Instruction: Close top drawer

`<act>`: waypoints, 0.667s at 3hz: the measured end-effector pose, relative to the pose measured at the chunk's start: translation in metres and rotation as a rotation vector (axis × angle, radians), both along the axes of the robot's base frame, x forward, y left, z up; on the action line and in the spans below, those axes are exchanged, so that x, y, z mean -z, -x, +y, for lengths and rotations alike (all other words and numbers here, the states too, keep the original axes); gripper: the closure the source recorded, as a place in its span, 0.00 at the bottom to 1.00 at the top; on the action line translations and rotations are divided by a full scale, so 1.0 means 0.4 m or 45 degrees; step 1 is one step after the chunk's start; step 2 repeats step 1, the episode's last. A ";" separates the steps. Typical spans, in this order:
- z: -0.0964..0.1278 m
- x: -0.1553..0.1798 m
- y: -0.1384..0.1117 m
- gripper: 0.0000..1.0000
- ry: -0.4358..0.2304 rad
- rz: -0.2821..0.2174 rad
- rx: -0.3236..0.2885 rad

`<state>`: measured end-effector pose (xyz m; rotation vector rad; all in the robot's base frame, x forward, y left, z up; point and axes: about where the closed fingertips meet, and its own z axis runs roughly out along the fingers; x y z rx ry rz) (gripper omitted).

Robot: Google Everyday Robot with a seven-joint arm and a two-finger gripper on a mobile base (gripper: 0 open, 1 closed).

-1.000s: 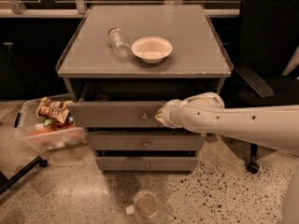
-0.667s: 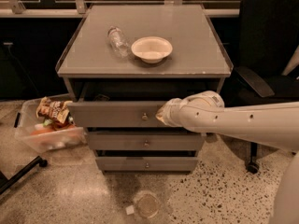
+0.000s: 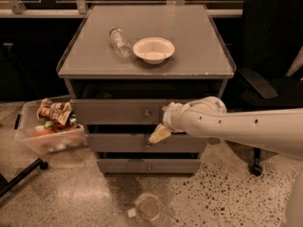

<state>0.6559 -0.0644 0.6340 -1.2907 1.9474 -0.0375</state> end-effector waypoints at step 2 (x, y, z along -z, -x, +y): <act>0.000 0.000 0.000 0.00 0.000 0.000 0.000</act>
Offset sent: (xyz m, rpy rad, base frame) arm 0.0000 0.0000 0.0000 0.0000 0.0000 0.0000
